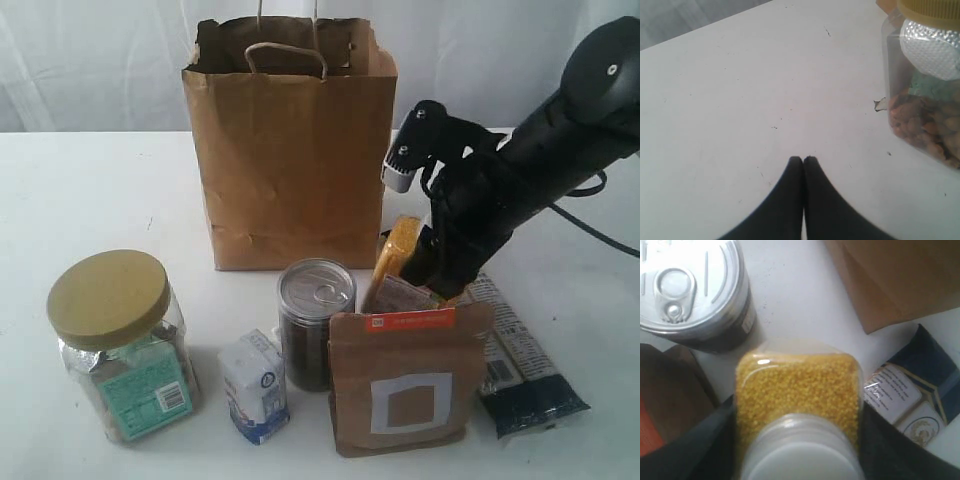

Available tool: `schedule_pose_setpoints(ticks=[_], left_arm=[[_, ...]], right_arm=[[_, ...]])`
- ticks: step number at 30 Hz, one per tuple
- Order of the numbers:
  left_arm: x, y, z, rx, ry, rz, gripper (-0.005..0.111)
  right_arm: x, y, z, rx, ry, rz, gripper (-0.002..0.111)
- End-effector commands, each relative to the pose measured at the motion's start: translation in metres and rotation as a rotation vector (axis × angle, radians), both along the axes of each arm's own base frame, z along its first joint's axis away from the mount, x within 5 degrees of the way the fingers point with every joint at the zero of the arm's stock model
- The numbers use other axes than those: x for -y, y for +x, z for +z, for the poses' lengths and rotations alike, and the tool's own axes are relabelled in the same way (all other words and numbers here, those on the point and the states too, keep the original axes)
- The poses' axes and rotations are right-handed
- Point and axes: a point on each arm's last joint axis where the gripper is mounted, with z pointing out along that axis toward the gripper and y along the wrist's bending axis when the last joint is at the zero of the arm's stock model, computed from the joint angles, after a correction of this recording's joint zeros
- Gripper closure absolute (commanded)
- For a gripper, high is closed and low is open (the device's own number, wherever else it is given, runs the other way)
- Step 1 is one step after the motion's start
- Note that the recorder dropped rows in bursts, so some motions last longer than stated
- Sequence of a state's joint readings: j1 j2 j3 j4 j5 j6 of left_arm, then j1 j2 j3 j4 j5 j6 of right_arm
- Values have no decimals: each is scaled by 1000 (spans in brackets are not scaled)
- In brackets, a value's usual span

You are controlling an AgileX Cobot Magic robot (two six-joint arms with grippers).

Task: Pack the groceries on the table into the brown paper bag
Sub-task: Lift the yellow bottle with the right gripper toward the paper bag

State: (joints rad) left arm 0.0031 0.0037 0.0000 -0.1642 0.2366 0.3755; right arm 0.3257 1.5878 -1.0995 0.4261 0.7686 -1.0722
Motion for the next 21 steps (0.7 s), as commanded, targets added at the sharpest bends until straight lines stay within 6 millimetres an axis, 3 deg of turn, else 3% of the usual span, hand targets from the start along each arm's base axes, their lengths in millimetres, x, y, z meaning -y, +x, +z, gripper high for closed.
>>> schedule_pose_setpoints(ticks=[1, 14, 21], left_arm=[[1, 0, 0, 5, -9, -5, 107], [1, 0, 0, 5, -9, -5, 107], [1, 0, 0, 5, -9, -5, 107]], right_arm=[[1, 1, 13, 69, 28, -26, 89], [2, 2, 10, 51, 21, -71, 89], [7, -18, 36, 25, 68, -122, 89]])
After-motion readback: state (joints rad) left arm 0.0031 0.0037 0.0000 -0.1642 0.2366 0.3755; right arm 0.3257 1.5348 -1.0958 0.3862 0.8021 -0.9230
